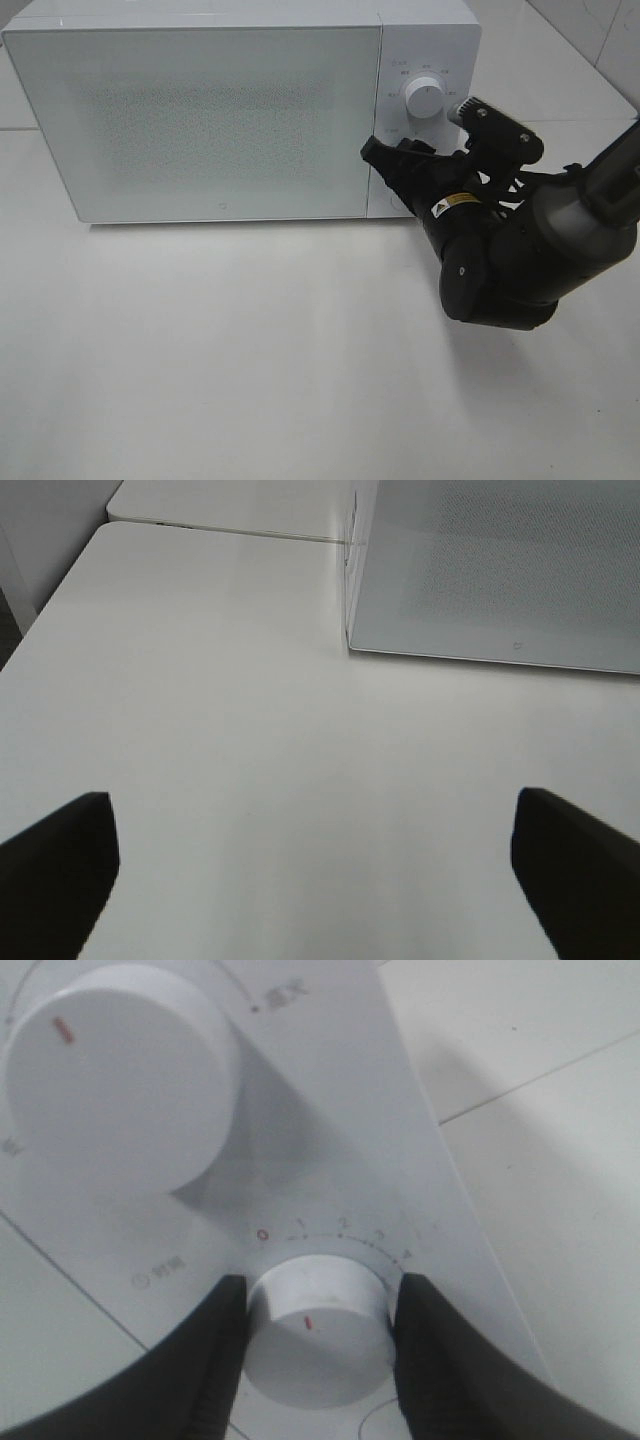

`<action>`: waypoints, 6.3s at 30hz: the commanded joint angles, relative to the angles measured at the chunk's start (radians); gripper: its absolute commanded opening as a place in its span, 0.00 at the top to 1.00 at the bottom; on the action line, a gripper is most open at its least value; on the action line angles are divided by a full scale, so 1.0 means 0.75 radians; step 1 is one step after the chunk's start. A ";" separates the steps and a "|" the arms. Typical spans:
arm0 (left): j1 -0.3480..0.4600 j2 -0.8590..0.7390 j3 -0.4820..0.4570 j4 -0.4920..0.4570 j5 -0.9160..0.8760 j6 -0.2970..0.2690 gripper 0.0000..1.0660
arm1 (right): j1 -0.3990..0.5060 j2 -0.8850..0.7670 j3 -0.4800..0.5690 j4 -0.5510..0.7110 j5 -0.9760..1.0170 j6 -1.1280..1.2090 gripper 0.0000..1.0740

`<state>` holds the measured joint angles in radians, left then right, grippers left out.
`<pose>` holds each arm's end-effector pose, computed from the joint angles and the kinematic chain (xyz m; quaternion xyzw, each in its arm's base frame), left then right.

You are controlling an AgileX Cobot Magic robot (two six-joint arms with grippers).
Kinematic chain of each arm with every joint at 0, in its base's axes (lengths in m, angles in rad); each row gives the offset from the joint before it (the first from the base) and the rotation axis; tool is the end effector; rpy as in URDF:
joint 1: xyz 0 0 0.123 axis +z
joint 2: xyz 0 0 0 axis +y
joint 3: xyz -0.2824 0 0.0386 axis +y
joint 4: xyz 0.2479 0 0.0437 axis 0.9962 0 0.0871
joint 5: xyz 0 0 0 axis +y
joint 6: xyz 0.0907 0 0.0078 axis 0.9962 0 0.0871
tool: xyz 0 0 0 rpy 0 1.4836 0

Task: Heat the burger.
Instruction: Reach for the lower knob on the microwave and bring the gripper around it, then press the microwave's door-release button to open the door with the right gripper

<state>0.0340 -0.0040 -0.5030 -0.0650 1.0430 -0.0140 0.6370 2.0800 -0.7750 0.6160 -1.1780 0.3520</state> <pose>-0.0050 -0.0053 0.2796 -0.0192 0.8461 -0.0272 0.5320 0.3144 0.1722 0.1139 0.1773 0.7196 0.2064 0.6389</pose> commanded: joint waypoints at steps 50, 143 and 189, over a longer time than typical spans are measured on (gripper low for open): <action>0.005 -0.027 0.004 -0.009 -0.015 0.003 0.06 | 0.016 -0.015 -0.029 -0.172 -0.287 1.559 0.89; 0.005 -0.027 0.004 -0.009 -0.015 0.003 0.06 | 0.017 -1.136 0.175 -0.631 2.027 -0.320 0.37; 0.005 -0.027 0.004 -0.009 -0.015 0.003 0.06 | -0.660 -2.439 0.331 -0.931 2.697 -0.205 0.29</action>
<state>0.0340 -0.0040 -0.5030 -0.0650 1.0430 -0.0140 0.1480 0.2620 -0.5240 -0.0880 0.8370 0.2070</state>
